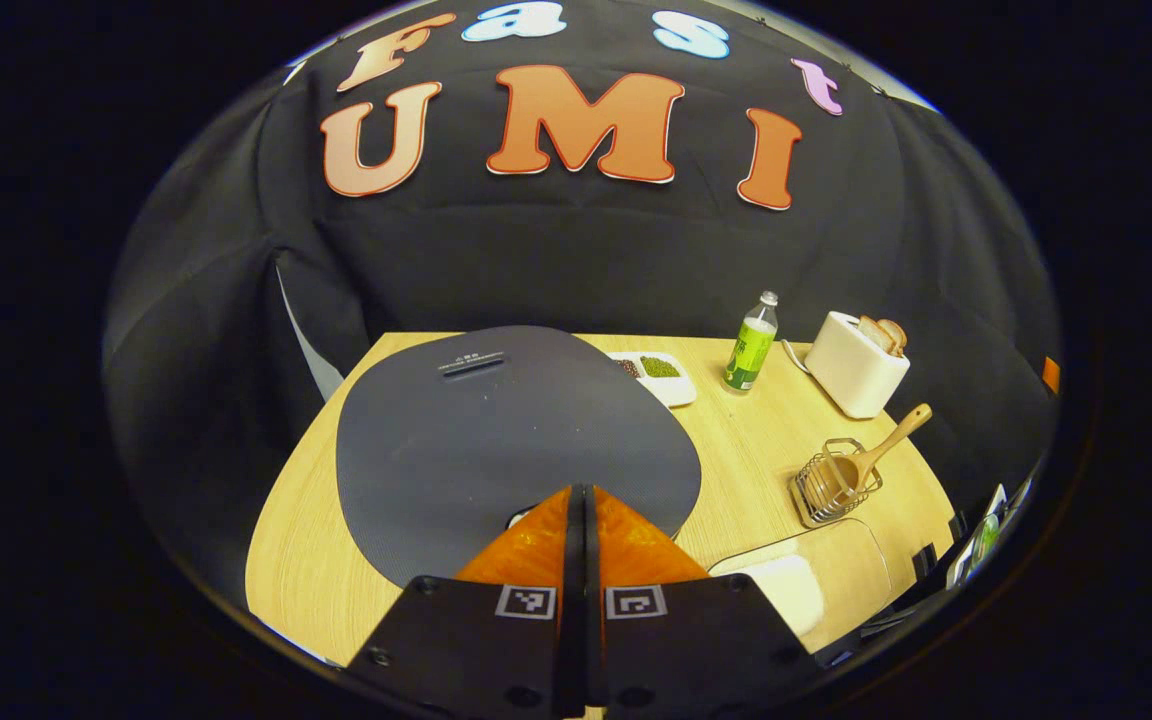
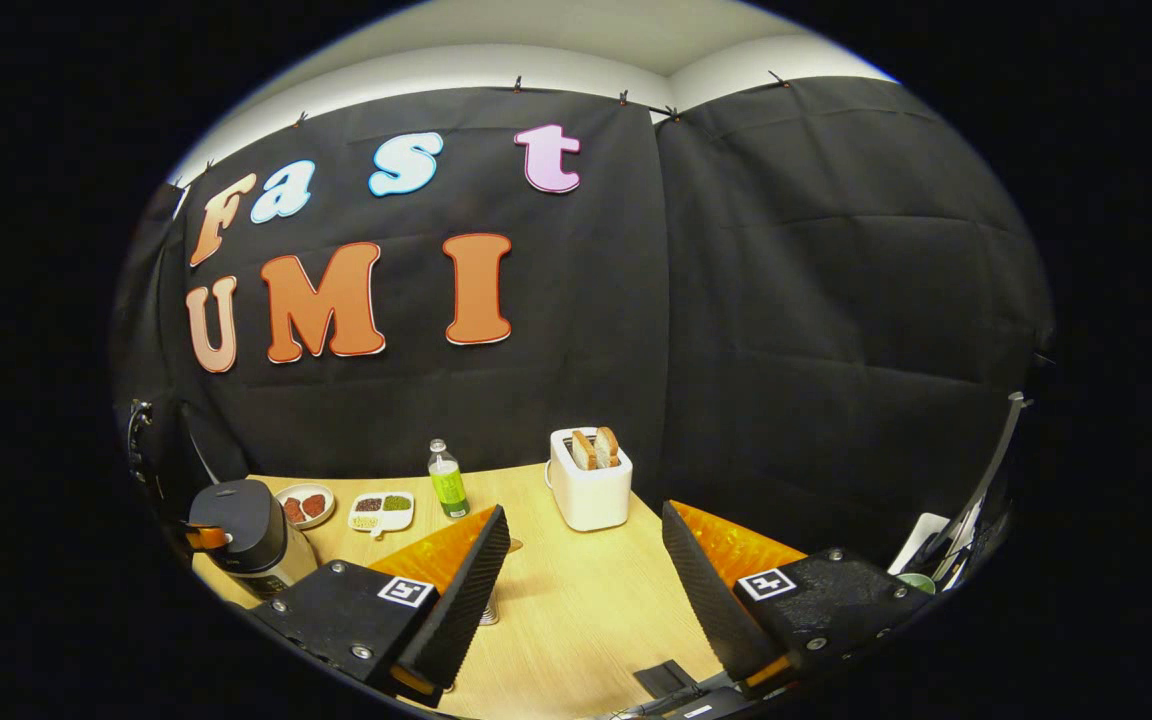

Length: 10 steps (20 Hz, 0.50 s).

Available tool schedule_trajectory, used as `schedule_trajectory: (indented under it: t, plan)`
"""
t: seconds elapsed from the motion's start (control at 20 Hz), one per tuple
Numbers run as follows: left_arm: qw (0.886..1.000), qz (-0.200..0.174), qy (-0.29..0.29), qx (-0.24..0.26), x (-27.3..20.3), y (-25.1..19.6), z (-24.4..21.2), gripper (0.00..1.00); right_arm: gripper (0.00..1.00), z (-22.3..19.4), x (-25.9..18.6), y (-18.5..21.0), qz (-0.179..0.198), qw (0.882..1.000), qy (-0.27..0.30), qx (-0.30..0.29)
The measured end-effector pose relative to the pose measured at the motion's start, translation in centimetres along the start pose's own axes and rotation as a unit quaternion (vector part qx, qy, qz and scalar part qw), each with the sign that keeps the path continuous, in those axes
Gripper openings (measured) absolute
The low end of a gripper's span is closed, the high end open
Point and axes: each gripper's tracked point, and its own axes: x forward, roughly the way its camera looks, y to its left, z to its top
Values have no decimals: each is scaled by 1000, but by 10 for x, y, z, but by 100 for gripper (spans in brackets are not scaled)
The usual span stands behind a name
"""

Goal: Close the left gripper, press the button to open the rice cooker; take a wooden spoon from the chopstick holder with the right hand, scoop a spoonful of rice and pour it into the rice cooker, then put the wooden spoon back into the chopstick holder.

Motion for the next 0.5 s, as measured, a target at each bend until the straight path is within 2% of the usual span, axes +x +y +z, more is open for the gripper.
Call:
schedule_trajectory:
  t: [0.15,0.3,0.4,0.5]
  plan:
    - [1000,10,-10,2,-12,1,12,5,95,8,-3,-3,1,1000,-12,0]
    - [996,26,-81,-2,-42,6,67,4,95,12,-4,-4,4,1000,-20,9]
    - [990,36,-140,-5,-71,10,115,1,95,12,-4,-6,7,1000,-21,11]
    - [983,34,-179,-11,-95,9,143,4,94,12,-4,-7,9,1000,-24,12]
